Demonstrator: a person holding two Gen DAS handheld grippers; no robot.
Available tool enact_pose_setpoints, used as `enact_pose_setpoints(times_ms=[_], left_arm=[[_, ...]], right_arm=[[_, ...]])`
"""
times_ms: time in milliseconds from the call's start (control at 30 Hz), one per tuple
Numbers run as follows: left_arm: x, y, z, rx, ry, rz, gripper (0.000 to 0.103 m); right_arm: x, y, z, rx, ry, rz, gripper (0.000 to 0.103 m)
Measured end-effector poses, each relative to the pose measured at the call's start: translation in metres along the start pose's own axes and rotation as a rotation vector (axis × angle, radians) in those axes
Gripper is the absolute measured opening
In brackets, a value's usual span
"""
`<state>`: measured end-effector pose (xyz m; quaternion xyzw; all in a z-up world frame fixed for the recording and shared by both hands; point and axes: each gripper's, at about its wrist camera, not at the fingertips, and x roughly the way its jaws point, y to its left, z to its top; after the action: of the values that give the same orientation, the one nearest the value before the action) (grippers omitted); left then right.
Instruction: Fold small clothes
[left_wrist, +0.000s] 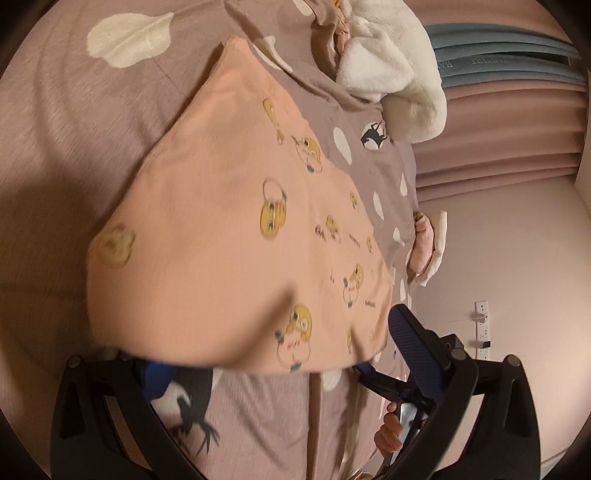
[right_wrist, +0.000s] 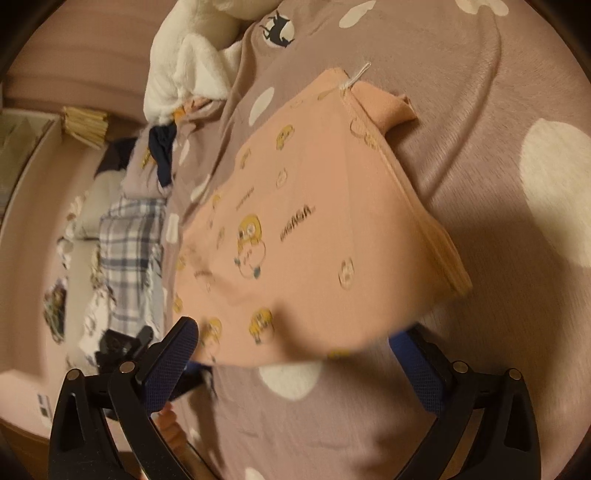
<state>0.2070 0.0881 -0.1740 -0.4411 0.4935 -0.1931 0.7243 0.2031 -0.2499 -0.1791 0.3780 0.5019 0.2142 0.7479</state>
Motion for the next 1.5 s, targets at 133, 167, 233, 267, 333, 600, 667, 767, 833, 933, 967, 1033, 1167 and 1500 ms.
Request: enact_pose_setpoints(times_ms=[133, 167, 233, 267, 333, 600, 667, 767, 833, 933, 967, 1033, 1167, 1500], left_arm=[[0.007, -0.003, 0.009, -0.006, -0.005, -0.018, 0.103], [0.008, -0.003, 0.012, -0.007, -0.007, -0.031, 0.103], [0.01, -0.002, 0.015, -0.015, -0.01, -0.047, 0.103], [0.011, -0.002, 0.017, -0.018, -0.01, -0.047, 0.103], [0.013, -0.003, 0.019, -0.016, -0.011, -0.043, 0.103], [0.021, -0.006, 0.021, 0.018, -0.04, -0.007, 0.102], [0.022, -0.007, 0.02, 0.039, -0.046, 0.001, 0.101], [0.023, -0.006, 0.019, 0.035, -0.064, 0.027, 0.096], [0.023, -0.005, 0.02, 0.02, -0.087, 0.071, 0.086], [0.024, 0.0, 0.023, -0.004, -0.115, 0.117, 0.063], [0.024, 0.004, 0.025, -0.02, -0.123, 0.139, 0.045], [0.027, 0.013, 0.032, -0.059, -0.108, 0.151, 0.027], [0.026, 0.014, 0.035, -0.111, -0.089, 0.162, 0.017], [0.012, -0.001, 0.027, -0.119, -0.077, 0.175, 0.008]], right_arm=[[0.005, 0.003, 0.009, -0.005, 0.002, 0.01, 0.102], [0.007, 0.004, 0.011, -0.009, 0.004, 0.009, 0.102], [0.01, 0.005, 0.015, -0.015, 0.007, 0.006, 0.102], [0.011, 0.005, 0.016, -0.015, 0.006, 0.006, 0.102], [0.013, 0.006, 0.019, -0.015, 0.008, 0.001, 0.102], [0.017, 0.0, 0.029, 0.051, -0.01, -0.004, 0.103], [0.017, -0.002, 0.029, 0.071, -0.019, 0.001, 0.103], [0.02, 0.003, 0.029, 0.055, -0.028, -0.023, 0.103], [0.022, 0.008, 0.028, 0.028, -0.043, -0.052, 0.103], [0.025, 0.013, 0.031, 0.016, -0.07, -0.078, 0.103], [0.027, 0.014, 0.032, 0.018, -0.073, -0.086, 0.103], [0.029, 0.017, 0.036, 0.011, -0.081, -0.117, 0.097], [0.033, 0.027, 0.042, -0.061, -0.115, -0.309, 0.028], [0.016, 0.021, 0.038, 0.002, -0.103, -0.158, 0.014]])
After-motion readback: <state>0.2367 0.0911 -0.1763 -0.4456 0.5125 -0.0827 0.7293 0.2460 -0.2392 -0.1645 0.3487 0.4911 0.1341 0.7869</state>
